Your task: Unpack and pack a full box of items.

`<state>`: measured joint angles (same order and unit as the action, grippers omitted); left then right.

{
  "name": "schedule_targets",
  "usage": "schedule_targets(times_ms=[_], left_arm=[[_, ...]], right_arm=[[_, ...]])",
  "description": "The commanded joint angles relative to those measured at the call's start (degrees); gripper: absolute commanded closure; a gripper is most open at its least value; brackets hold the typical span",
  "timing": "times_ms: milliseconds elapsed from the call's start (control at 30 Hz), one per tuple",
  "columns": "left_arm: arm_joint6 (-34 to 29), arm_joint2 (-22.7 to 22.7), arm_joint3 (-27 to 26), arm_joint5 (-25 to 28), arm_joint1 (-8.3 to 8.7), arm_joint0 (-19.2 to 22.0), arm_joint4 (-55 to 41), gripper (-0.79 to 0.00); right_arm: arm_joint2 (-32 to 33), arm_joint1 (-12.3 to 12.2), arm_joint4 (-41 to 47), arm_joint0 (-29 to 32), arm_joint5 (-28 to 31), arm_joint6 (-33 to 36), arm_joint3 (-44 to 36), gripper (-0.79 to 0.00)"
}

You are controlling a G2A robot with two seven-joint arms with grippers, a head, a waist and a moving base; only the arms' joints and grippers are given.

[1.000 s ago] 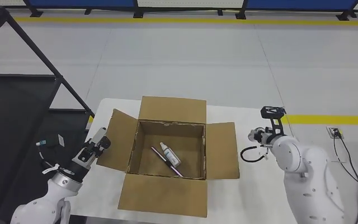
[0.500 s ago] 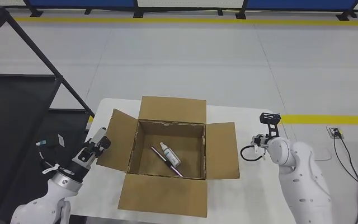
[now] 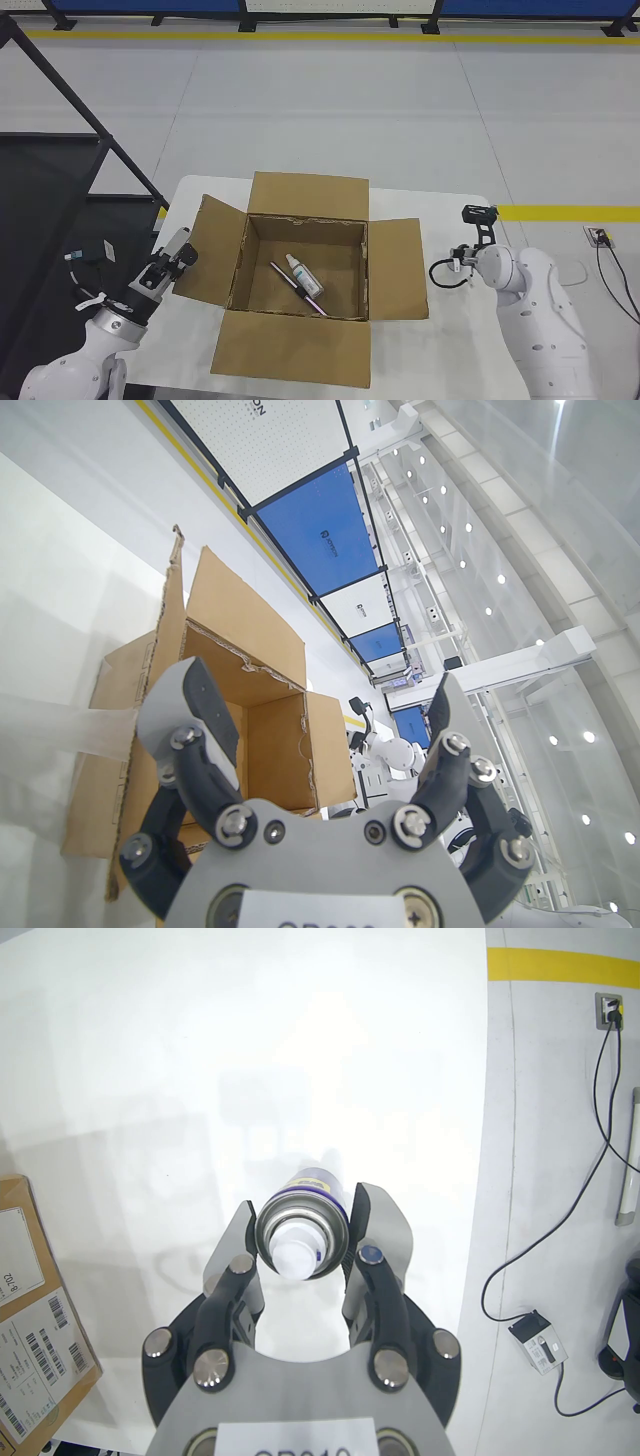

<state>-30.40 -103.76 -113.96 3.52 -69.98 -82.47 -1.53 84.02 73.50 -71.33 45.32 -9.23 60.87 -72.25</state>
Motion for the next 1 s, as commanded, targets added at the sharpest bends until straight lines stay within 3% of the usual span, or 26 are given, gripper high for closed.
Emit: schedule_targets(times_ms=[0, 133, 233, 267, 433, 633, 767, 967], left_arm=[[0.0, 0.0, 0.0, 0.0, 0.0, 0.0, 0.0, -0.785], [0.0, 0.0, 0.0, 0.0, 0.0, 0.0, 0.0, -0.785], [0.0, 0.0, 0.0, 0.0, 0.0, 0.0, 0.0, -0.785], [0.0, 0.0, 0.0, 0.0, 0.0, 0.0, 0.0, -0.785], [0.0, 0.0, 0.0, 0.0, 0.0, 0.0, 0.0, -0.785], [0.2, 0.0, 0.0, 0.0, -0.01, -0.1, -0.1, -0.785], [1.8, -0.5, -0.3, 0.3, 0.03, -0.9, -0.8, -0.785], [4.7, -2.3, -0.8, 0.7, 0.0, -2.8, -3.3, -0.785]], right_arm=[[0.0, 0.0, 0.0, 0.1, -0.3, 0.2, -0.3, -0.388], [0.1, -0.2, -0.5, 0.7, -1.1, 0.8, -2.0, -0.434], [0.4, -0.3, -1.2, 1.6, -2.2, 0.9, -4.8, -0.665], [0.5, -0.3, -1.6, 2.0, -2.9, 0.9, -6.3, -0.779], [0.6, -0.5, -7.7, 4.9, -9.4, 0.0, -16.4, -0.785], [-4.5, 0.2, -11.3, 7.9, -12.2, -2.2, -33.6, -0.785], [-10.9, 1.0, -5.6, 6.4, -6.8, -2.2, -38.6, -0.785], [-21.3, 2.7, 2.2, -0.2, 1.2, -0.9, -33.9, -0.785]])
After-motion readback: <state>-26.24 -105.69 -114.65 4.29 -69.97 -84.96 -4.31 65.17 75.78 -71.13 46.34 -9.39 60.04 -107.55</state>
